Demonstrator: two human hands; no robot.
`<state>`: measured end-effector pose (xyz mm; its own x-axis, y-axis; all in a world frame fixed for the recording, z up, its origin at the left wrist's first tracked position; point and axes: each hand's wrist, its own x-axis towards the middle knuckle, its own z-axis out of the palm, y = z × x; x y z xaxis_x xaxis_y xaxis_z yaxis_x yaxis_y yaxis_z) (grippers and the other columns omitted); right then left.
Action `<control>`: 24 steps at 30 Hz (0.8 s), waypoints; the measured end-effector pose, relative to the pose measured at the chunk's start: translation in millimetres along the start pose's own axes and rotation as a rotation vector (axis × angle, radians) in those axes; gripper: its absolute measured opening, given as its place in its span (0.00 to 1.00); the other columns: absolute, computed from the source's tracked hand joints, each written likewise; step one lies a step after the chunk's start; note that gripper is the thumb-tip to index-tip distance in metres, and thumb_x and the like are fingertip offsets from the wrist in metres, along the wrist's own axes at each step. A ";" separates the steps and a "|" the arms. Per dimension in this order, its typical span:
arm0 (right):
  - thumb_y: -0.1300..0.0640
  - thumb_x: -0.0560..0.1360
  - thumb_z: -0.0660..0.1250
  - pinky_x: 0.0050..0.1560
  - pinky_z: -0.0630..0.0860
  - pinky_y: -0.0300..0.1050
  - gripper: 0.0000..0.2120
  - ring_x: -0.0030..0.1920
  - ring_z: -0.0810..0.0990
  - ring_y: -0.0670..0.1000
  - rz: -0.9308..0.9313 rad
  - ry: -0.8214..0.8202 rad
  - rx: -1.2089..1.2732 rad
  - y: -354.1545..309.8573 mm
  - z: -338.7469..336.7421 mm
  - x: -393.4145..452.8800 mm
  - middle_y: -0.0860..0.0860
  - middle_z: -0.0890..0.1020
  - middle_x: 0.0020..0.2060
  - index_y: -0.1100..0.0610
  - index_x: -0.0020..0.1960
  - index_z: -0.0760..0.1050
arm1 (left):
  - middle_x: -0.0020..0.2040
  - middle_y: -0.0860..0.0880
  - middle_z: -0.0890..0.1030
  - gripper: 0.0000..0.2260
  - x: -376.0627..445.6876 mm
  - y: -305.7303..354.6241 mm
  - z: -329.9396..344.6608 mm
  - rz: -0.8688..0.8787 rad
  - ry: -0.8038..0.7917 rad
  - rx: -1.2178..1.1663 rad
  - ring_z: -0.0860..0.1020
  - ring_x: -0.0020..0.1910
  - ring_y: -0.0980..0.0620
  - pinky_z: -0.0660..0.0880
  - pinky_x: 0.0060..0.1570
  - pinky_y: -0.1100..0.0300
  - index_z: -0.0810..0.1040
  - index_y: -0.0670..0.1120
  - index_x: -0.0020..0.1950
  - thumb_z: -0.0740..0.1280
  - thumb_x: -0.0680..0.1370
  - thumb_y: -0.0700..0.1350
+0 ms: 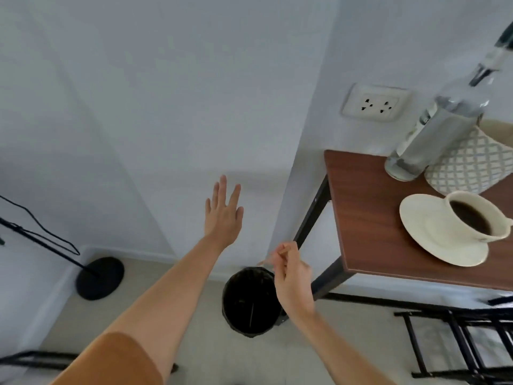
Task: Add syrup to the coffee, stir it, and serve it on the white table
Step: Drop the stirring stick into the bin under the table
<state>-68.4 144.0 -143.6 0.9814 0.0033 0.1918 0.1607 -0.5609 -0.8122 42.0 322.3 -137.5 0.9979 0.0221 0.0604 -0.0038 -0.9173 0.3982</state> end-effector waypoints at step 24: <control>0.66 0.80 0.62 0.49 0.72 0.25 0.10 0.43 0.78 0.34 -0.166 0.253 0.051 -78.3 -60.6 15.0 0.38 0.78 0.43 0.59 0.59 0.76 | 0.82 0.45 0.54 0.22 7.4 45.2 -31.1 -0.027 0.129 -0.326 0.47 0.81 0.45 0.47 0.76 0.37 0.65 0.46 0.78 0.53 0.85 0.51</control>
<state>-72.7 137.7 -43.7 0.8852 -0.1188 0.4499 0.3275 -0.5277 -0.7837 47.2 293.4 -90.6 0.9818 0.1138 0.1523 -0.0183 -0.7408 0.6715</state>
